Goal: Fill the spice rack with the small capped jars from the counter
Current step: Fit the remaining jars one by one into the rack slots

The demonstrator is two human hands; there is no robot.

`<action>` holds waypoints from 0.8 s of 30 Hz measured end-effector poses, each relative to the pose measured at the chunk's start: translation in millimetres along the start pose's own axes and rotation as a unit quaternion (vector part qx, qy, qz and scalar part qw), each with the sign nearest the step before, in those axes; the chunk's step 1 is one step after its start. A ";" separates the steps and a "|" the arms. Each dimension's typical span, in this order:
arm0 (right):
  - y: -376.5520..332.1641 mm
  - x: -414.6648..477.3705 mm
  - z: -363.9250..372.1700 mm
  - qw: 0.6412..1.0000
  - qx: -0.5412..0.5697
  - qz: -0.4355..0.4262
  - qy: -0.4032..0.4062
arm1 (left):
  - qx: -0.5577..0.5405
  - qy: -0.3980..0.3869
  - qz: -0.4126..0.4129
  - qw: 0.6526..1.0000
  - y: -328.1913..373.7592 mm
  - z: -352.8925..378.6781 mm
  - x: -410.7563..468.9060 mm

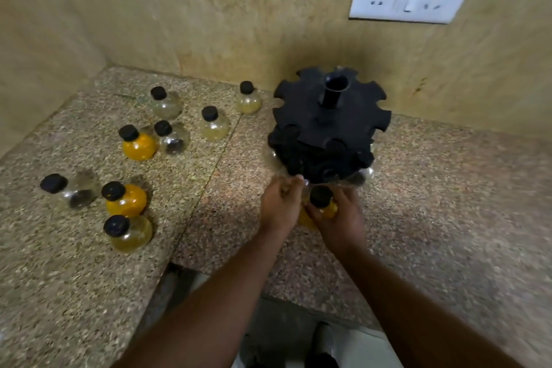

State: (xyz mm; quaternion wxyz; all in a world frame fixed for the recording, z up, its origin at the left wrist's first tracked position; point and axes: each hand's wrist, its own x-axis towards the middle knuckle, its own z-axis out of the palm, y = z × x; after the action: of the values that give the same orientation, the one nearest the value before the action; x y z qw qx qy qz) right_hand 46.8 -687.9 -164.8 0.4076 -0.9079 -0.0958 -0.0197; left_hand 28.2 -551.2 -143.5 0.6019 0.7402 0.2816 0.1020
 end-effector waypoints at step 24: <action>18.6 67.5 -28.2 0.998 0.010 0.055 0.005 | -0.132 -0.159 -0.282 0.937 28.4 34.0 26.1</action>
State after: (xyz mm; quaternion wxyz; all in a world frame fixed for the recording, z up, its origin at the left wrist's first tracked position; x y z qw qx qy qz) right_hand 117.7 -710.3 -152.0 0.4174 -0.9077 -0.0442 -0.0008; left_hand 74.7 -568.8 -130.0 0.7350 0.5508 0.3638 -0.1548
